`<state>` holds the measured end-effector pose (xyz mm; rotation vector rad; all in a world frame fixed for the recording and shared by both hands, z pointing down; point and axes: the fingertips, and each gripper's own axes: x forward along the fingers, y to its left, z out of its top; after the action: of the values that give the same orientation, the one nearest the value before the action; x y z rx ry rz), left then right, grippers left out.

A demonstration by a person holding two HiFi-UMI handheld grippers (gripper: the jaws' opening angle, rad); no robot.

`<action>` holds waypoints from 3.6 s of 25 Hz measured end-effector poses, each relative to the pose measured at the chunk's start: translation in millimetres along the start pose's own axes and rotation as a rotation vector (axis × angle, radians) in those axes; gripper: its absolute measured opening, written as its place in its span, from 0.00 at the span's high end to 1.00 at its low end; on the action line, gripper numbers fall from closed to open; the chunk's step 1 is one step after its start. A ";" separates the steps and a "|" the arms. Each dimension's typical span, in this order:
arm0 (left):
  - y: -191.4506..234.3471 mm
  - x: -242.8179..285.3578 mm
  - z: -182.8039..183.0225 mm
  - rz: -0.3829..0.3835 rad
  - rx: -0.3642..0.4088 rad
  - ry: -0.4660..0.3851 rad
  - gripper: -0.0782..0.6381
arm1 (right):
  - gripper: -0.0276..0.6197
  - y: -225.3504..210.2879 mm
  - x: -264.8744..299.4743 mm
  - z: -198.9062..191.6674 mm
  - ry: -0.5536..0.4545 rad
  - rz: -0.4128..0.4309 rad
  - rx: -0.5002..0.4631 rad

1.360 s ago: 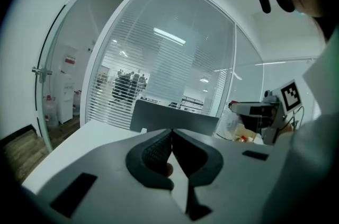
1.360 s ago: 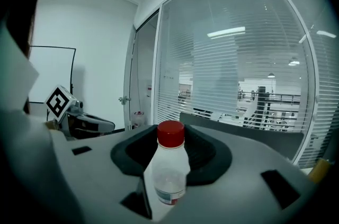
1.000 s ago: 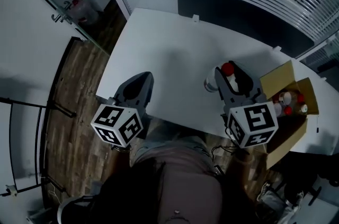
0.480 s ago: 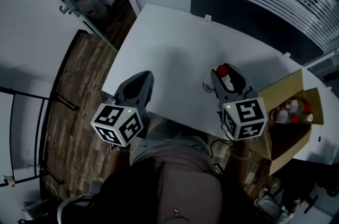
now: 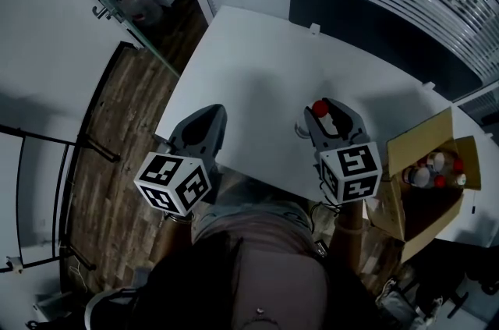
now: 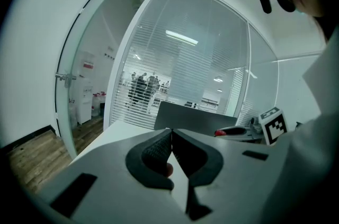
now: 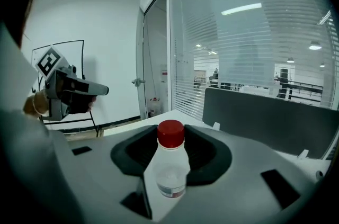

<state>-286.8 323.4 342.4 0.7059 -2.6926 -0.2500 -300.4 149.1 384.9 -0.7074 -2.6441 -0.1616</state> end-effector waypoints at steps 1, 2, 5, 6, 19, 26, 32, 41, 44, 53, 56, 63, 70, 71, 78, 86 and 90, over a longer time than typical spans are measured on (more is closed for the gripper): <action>0.6 0.4 0.1 -0.001 0.000 0.000 0.88 | 0.70 1.1 1.9 -1.8 0.005 0.002 0.001; 0.8 1.0 0.4 -0.002 0.000 0.001 0.88 | 0.70 1.8 3.4 -3.5 0.009 0.004 0.002; -0.1 3.6 1.1 -0.008 0.001 0.002 0.88 | 0.70 2.6 7.2 -8.3 0.024 0.008 -0.002; -0.7 4.2 1.1 -0.010 0.002 0.002 0.88 | 0.70 2.7 8.3 -10.3 0.029 0.009 -0.003; 1.5 10.7 -1.0 -0.023 0.000 0.008 0.88 | 0.70 10.0 19.7 -30.8 0.076 0.021 -0.002; 1.1 15.1 -2.6 -0.024 0.005 0.018 0.88 | 0.70 13.7 23.8 -42.7 0.099 0.033 0.004; 0.4 19.1 -2.5 -0.034 0.003 0.022 0.88 | 0.70 16.5 26.9 -45.6 0.100 0.036 0.012; -2.3 28.3 -1.3 -0.053 -0.001 0.023 0.88 | 0.70 16.8 30.0 -47.9 0.100 0.050 0.012; -6.6 30.8 -1.2 -0.067 0.000 0.025 0.88 | 0.70 17.8 29.8 -46.3 0.096 0.053 0.015; -21.6 33.1 -1.8 -0.088 0.002 0.027 0.88 | 0.70 21.5 22.1 -47.0 0.074 0.074 -0.007; -23.2 30.2 -2.6 -0.087 0.002 0.028 0.88 | 0.70 22.0 17.3 -40.8 0.049 0.069 -0.019; -32.4 24.1 -4.2 -0.087 0.006 0.029 0.88 | 0.70 20.4 -6.0 -25.1 -0.029 0.048 -0.009; -56.4 20.4 -3.7 -0.116 0.011 0.023 0.88 | 0.75 3.7 -45.5 -10.6 -0.088 -0.018 0.014; -59.8 19.9 -4.1 -0.121 0.011 0.023 0.88 | 0.78 1.3 -51.7 -8.5 -0.100 -0.029 0.018; -88.0 16.6 -7.3 -0.147 0.016 0.014 0.88 | 0.83 -13.0 -92.6 -3.0 -0.134 -0.086 0.007; -115.6 15.6 -13.5 -0.130 0.052 0.008 0.88 | 0.83 -25.8 -126.8 -1.5 -0.166 -0.097 0.007; -127.7 14.4 -13.1 -0.138 0.041 -0.003 0.88 | 0.83 -29.6 -139.9 -1.3 -0.178 -0.093 0.010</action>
<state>-237.3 205.1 326.3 0.9064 -2.6621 -0.2309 -203.8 59.6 329.2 -0.6221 -2.8477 -0.1154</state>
